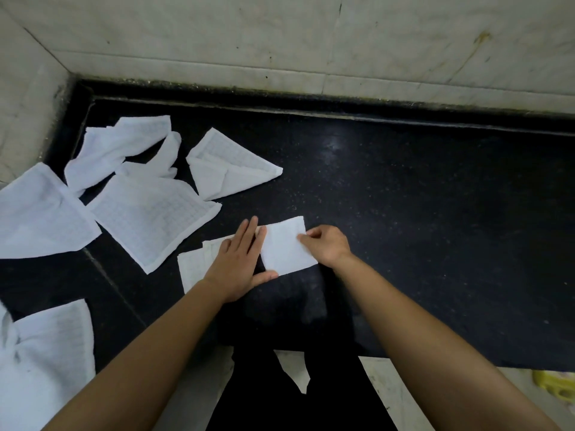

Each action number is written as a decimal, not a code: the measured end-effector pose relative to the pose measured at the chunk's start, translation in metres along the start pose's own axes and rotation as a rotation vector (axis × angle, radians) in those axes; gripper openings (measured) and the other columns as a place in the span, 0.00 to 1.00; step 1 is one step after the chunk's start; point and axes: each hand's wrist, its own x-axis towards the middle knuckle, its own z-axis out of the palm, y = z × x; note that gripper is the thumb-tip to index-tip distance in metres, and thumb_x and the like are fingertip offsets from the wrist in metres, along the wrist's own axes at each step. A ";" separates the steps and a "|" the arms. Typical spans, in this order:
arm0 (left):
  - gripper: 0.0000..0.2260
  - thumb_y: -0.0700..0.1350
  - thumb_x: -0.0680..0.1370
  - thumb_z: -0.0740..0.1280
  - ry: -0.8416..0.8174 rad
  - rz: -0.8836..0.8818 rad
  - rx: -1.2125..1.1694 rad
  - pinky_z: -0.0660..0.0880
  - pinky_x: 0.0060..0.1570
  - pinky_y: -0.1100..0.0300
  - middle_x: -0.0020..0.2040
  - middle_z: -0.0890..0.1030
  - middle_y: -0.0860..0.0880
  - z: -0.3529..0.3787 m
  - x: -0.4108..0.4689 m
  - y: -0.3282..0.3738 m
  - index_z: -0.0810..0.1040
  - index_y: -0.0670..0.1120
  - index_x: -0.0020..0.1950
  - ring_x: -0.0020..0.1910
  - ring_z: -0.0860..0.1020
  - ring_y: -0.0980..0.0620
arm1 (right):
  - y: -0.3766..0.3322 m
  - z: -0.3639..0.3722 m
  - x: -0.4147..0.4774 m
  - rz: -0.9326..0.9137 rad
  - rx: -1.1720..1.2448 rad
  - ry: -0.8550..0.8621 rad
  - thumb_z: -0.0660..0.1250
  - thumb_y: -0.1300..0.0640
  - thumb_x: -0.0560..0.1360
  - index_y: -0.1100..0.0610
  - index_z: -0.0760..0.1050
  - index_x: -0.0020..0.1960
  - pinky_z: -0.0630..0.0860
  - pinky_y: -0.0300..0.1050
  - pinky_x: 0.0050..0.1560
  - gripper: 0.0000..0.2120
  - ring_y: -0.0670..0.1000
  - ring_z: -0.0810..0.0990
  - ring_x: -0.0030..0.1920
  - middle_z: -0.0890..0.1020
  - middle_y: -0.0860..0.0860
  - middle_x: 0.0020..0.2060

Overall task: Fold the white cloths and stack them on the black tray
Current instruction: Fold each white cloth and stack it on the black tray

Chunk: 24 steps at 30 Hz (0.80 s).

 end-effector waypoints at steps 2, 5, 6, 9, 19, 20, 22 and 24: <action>0.36 0.62 0.81 0.56 0.101 -0.079 -0.189 0.49 0.77 0.46 0.81 0.38 0.46 -0.003 -0.007 0.002 0.44 0.47 0.82 0.80 0.39 0.47 | -0.003 -0.003 -0.001 0.019 0.257 -0.026 0.73 0.49 0.74 0.52 0.80 0.46 0.80 0.45 0.52 0.06 0.51 0.83 0.50 0.85 0.49 0.46; 0.27 0.52 0.82 0.62 0.267 -0.226 -0.588 0.57 0.76 0.53 0.81 0.56 0.44 -0.021 -0.016 0.006 0.59 0.46 0.79 0.79 0.55 0.47 | -0.016 -0.013 -0.011 0.004 0.419 -0.033 0.76 0.54 0.73 0.54 0.79 0.50 0.81 0.45 0.50 0.09 0.51 0.84 0.49 0.86 0.52 0.48; 0.26 0.51 0.82 0.63 0.282 -0.299 -0.766 0.60 0.73 0.55 0.79 0.61 0.45 -0.031 -0.018 0.008 0.62 0.46 0.78 0.76 0.61 0.48 | -0.023 -0.017 -0.016 -0.014 0.425 -0.022 0.76 0.56 0.72 0.54 0.79 0.52 0.81 0.44 0.50 0.11 0.51 0.84 0.49 0.85 0.52 0.49; 0.29 0.56 0.80 0.66 0.253 -0.459 -1.261 0.68 0.70 0.52 0.76 0.66 0.49 -0.064 -0.023 0.014 0.63 0.49 0.78 0.71 0.69 0.50 | -0.049 -0.031 -0.033 -0.080 0.448 -0.015 0.77 0.58 0.72 0.55 0.76 0.60 0.79 0.40 0.47 0.18 0.48 0.83 0.48 0.84 0.50 0.49; 0.31 0.69 0.77 0.58 -0.095 -0.209 -1.938 0.74 0.62 0.43 0.65 0.80 0.46 -0.139 -0.039 0.020 0.74 0.48 0.70 0.64 0.78 0.45 | -0.090 -0.061 -0.122 -0.288 0.729 -0.082 0.71 0.59 0.77 0.56 0.79 0.64 0.81 0.51 0.58 0.16 0.55 0.84 0.56 0.86 0.54 0.54; 0.27 0.66 0.79 0.59 -0.145 -0.168 -1.969 0.75 0.61 0.44 0.63 0.82 0.45 -0.143 -0.041 0.022 0.76 0.48 0.67 0.62 0.80 0.45 | -0.084 -0.060 -0.129 -0.280 0.732 -0.047 0.71 0.60 0.77 0.57 0.80 0.64 0.81 0.50 0.57 0.15 0.55 0.85 0.56 0.86 0.54 0.53; 0.19 0.58 0.80 0.63 -0.186 -0.143 -1.913 0.77 0.57 0.46 0.60 0.83 0.45 -0.145 -0.043 0.032 0.78 0.47 0.64 0.58 0.83 0.46 | -0.068 -0.060 -0.143 -0.247 0.748 0.022 0.71 0.60 0.77 0.57 0.80 0.63 0.82 0.45 0.48 0.14 0.53 0.85 0.53 0.87 0.54 0.52; 0.13 0.48 0.81 0.65 -0.158 -0.127 -1.805 0.79 0.52 0.49 0.58 0.84 0.44 -0.144 -0.045 0.046 0.79 0.45 0.63 0.54 0.84 0.46 | -0.050 -0.062 -0.157 -0.218 0.780 0.070 0.70 0.61 0.77 0.57 0.81 0.62 0.80 0.40 0.41 0.13 0.50 0.86 0.49 0.87 0.54 0.51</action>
